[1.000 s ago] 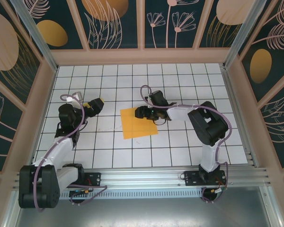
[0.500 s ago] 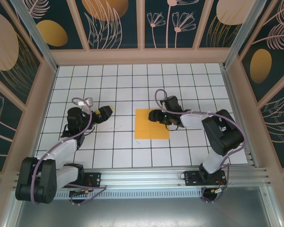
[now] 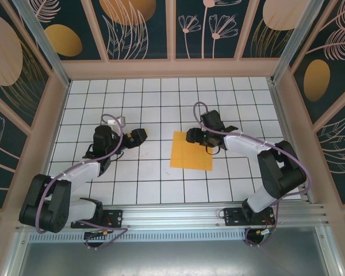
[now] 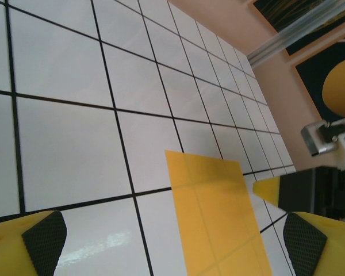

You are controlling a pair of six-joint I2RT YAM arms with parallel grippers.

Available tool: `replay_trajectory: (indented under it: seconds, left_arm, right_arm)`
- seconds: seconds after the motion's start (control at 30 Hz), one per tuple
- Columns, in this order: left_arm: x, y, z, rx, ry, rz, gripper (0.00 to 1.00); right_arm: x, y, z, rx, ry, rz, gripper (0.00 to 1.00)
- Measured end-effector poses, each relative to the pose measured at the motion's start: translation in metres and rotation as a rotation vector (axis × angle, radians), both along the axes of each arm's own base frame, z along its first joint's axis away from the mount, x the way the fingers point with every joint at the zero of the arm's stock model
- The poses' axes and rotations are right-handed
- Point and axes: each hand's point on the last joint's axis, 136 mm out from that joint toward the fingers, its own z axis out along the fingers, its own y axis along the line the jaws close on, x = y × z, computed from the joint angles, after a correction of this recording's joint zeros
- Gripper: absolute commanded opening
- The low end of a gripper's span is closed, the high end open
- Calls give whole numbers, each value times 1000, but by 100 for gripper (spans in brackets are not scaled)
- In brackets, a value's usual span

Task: Fold a paper plane with a square sheet of paper (pick it up from the middle)
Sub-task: Move the square sheet of paper to the center of the table.

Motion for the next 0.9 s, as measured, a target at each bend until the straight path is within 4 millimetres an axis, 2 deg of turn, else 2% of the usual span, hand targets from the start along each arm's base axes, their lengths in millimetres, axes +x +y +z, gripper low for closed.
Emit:
replay_trajectory:
  seconds: [0.07,0.17,0.23,0.47,0.77,0.9]
  left_arm:
    - [-1,-12,-5,11,14,-26,99]
    - [-3,-22,-11,21,26,-45,99]
    - [-2,-22,-14,28,32,-39,99]
    - [0,-22,-25,40,55,-33,99]
    - [2,-25,-25,34,53,-44,99]
    - [5,-26,-21,36,39,-47,99]
  right_arm:
    - [7,0,8,-18,-16,0,73]
    - [12,-1,7,-90,-8,0,76]
    - [12,2,0,-147,9,15,76]
    - [-9,14,-25,-245,109,67,79]
    - [-2,20,-53,-291,162,76,80]
    - [4,26,-53,-292,156,105,79]
